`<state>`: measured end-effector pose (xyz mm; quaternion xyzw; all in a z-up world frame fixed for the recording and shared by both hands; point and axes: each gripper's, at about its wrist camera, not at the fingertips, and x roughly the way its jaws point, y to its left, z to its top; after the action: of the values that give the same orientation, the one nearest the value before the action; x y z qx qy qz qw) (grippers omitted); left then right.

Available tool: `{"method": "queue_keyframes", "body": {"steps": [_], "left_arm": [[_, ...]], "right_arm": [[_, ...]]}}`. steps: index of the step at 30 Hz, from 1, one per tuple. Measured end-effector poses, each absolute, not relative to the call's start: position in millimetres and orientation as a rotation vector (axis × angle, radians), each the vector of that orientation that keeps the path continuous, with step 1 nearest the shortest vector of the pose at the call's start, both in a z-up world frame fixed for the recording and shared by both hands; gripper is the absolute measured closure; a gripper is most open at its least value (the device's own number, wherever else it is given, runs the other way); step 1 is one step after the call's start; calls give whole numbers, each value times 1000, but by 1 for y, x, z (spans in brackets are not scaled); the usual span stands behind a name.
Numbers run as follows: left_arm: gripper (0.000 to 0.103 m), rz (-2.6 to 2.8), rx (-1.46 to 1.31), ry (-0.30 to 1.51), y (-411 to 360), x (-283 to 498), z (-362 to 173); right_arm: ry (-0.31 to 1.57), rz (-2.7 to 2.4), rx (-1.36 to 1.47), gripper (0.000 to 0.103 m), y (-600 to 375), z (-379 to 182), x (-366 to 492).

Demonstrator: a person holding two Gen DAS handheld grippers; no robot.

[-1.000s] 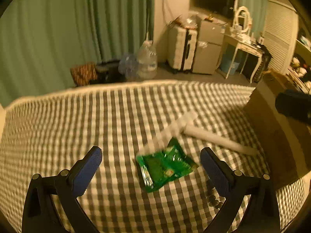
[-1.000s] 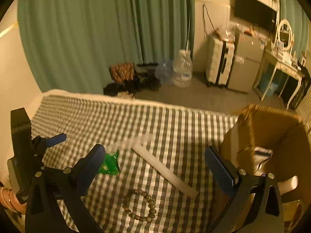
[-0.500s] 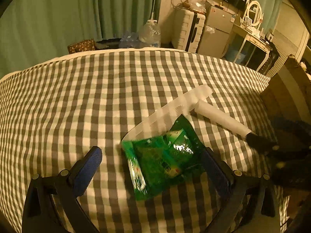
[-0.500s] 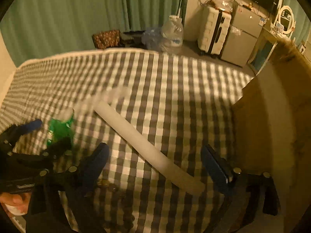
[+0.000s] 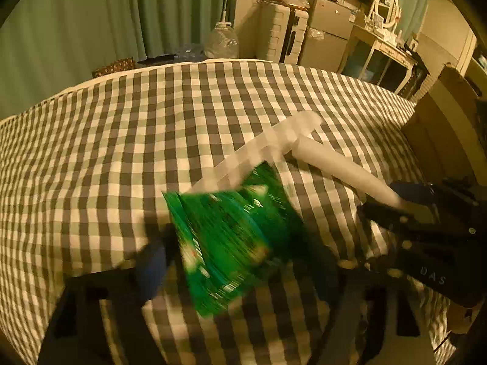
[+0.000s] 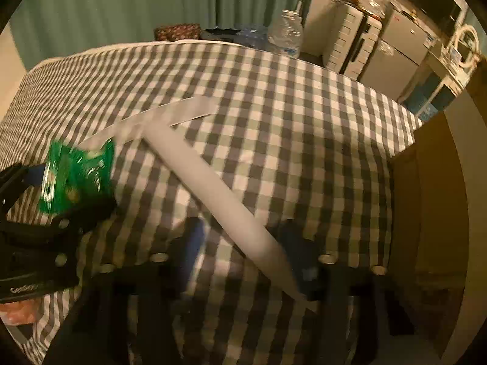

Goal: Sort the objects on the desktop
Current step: 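Grasp the green foil snack bag with left tool while right tool grasps the white plastic tube, then lift the green bag and white tube and carry them over the box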

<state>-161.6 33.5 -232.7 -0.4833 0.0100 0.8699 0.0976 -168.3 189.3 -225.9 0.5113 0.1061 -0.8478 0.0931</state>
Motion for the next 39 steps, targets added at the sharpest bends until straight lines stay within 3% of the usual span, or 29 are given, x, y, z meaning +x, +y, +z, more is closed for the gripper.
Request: {"method": "queue_keyframes", "body": {"steps": [4,7,26,39], "left_arm": [[67,2546,-1450,-25,29,-160,-221],[73,2552,-1442,-42,19,-160,-208],[75,2692,-1144,122,34,-131,-98],[75,2806,-955,14,17,-98,-7]], "right_arm": [[337,-2513,1522,83,186,-225,-164],[281,-2510,1529,90,193,-219,-161],[34,-2571,1312,93,221,-129,-123],[-18,-2630,1083,93,228,-46,-96]]}}
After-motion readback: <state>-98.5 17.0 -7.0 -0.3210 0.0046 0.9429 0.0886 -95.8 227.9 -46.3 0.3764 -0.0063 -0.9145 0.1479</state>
